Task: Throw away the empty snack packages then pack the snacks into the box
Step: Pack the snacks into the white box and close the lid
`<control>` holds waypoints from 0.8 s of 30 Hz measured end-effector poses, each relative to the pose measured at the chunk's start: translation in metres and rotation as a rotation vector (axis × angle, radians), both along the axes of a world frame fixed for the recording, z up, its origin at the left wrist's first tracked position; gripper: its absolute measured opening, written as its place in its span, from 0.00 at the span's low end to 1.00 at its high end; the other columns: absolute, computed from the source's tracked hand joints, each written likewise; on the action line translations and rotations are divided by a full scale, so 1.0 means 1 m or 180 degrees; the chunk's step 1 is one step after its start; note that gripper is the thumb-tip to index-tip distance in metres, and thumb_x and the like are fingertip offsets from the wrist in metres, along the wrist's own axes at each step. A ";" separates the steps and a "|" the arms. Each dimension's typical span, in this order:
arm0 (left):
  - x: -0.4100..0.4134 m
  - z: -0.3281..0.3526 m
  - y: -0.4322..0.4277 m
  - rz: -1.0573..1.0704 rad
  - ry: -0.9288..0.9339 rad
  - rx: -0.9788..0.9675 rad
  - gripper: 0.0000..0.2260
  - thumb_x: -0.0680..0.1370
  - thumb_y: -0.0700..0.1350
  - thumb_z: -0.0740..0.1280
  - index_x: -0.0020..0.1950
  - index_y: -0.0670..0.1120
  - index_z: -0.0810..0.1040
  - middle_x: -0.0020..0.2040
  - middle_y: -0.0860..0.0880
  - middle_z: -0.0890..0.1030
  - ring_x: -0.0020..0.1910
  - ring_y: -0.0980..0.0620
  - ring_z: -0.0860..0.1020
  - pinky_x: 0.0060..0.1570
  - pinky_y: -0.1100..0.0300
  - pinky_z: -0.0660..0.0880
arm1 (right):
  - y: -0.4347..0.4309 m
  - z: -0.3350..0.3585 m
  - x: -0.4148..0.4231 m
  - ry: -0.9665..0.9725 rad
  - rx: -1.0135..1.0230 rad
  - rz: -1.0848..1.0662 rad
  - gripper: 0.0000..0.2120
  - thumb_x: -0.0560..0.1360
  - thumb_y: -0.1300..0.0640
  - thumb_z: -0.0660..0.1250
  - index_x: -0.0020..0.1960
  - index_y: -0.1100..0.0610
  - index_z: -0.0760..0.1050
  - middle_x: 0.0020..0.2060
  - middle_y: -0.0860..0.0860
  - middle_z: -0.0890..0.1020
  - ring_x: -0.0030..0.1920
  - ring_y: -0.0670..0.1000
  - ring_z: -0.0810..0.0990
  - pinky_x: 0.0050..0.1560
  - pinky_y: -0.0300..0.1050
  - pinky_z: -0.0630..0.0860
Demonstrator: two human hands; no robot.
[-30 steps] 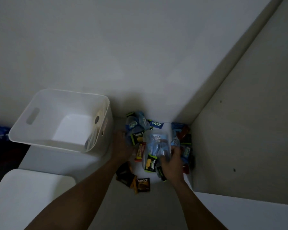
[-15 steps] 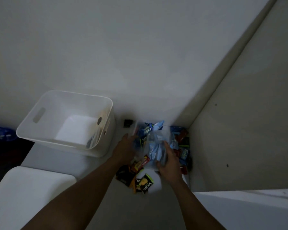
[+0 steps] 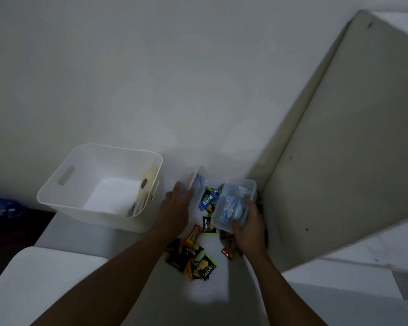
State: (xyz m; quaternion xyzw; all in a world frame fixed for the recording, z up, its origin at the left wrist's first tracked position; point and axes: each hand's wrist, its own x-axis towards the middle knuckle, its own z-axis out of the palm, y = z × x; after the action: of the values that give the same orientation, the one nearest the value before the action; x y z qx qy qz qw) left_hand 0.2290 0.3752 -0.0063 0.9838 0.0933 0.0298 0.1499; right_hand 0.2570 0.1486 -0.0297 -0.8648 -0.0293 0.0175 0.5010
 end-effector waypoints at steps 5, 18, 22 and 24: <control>-0.008 0.019 -0.008 -0.0033 -0.0193 -0.0065 0.31 0.76 0.42 0.70 0.76 0.53 0.61 0.77 0.39 0.59 0.66 0.39 0.71 0.59 0.47 0.76 | 0.002 0.012 -0.010 0.0104 0.0381 -0.0248 0.25 0.74 0.63 0.72 0.66 0.52 0.68 0.65 0.52 0.75 0.61 0.53 0.77 0.53 0.49 0.80; -0.114 0.012 -0.002 0.0162 -0.0272 -0.2185 0.23 0.71 0.41 0.77 0.60 0.54 0.70 0.52 0.57 0.77 0.46 0.74 0.76 0.48 0.76 0.71 | 0.004 0.017 -0.049 0.0143 0.0872 -0.0488 0.27 0.73 0.67 0.71 0.67 0.54 0.65 0.61 0.53 0.76 0.56 0.51 0.79 0.45 0.28 0.76; -0.171 -0.024 0.016 0.0563 -0.0129 -0.2375 0.28 0.64 0.54 0.73 0.62 0.62 0.68 0.57 0.64 0.75 0.52 0.69 0.76 0.52 0.74 0.69 | 0.022 0.022 -0.075 0.0289 0.0970 -0.0224 0.26 0.74 0.66 0.71 0.68 0.55 0.65 0.60 0.47 0.73 0.56 0.46 0.77 0.48 0.30 0.77; -0.197 -0.032 0.024 0.0616 0.0008 -0.2431 0.30 0.63 0.57 0.71 0.64 0.60 0.68 0.58 0.62 0.76 0.55 0.68 0.77 0.52 0.76 0.69 | 0.034 0.019 -0.093 0.0402 0.0939 -0.0064 0.26 0.75 0.65 0.71 0.68 0.55 0.65 0.57 0.45 0.73 0.54 0.42 0.77 0.47 0.26 0.74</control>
State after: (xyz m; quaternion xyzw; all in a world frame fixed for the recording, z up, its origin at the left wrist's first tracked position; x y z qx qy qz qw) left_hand 0.0320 0.3994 -0.0387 0.8440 0.1902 0.0058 0.5015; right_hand 0.1642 0.1824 -0.0105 -0.7792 0.0087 0.0623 0.6236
